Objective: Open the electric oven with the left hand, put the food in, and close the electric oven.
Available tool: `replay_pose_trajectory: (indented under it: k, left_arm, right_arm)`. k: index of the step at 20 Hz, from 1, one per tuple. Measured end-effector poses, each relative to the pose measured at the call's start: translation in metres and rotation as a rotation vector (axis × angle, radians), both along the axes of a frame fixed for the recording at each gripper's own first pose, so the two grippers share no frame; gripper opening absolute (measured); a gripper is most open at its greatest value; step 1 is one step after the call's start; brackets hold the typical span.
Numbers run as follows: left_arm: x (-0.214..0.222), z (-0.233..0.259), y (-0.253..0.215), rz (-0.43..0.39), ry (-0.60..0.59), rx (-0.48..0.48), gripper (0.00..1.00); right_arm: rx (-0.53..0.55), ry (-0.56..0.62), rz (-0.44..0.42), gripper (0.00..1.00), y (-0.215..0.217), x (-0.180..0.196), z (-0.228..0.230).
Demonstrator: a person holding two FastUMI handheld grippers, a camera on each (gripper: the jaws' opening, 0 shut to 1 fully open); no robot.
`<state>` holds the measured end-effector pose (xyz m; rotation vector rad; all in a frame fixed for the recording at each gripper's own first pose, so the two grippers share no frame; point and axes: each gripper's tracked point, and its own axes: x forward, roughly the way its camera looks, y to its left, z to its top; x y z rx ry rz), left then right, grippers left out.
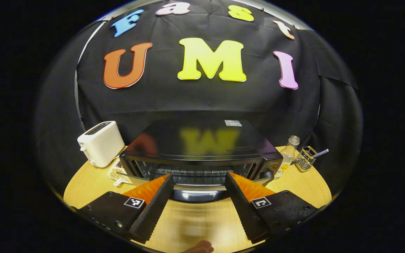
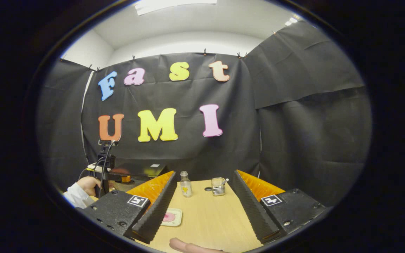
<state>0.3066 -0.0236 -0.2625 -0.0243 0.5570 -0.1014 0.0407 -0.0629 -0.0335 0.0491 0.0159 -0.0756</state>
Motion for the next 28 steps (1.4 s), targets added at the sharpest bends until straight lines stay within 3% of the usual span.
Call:
replay_pose_trajectory:
  k: [8,18,24,28]
  left_arm:
    - [-0.054,-0.027,0.002,-0.033,0.001,0.034,0.94]
    - [-0.101,-0.074,0.005,-0.013,0.004,0.009,0.95]
    - [-0.129,-0.122,0.005,0.006,0.139,-0.017,0.95]
    - [-0.128,-0.133,0.007,-0.001,0.137,-0.009,0.95]
  right_arm:
    - [-0.001,0.006,0.019,0.98,0.011,-0.010,-0.005]
    - [-0.018,0.039,0.025,0.98,0.014,-0.006,-0.019]
    - [-0.024,0.066,0.038,0.98,0.023,-0.003,-0.030]
    - [-0.035,0.077,0.044,0.98,0.029,0.000,-0.034]
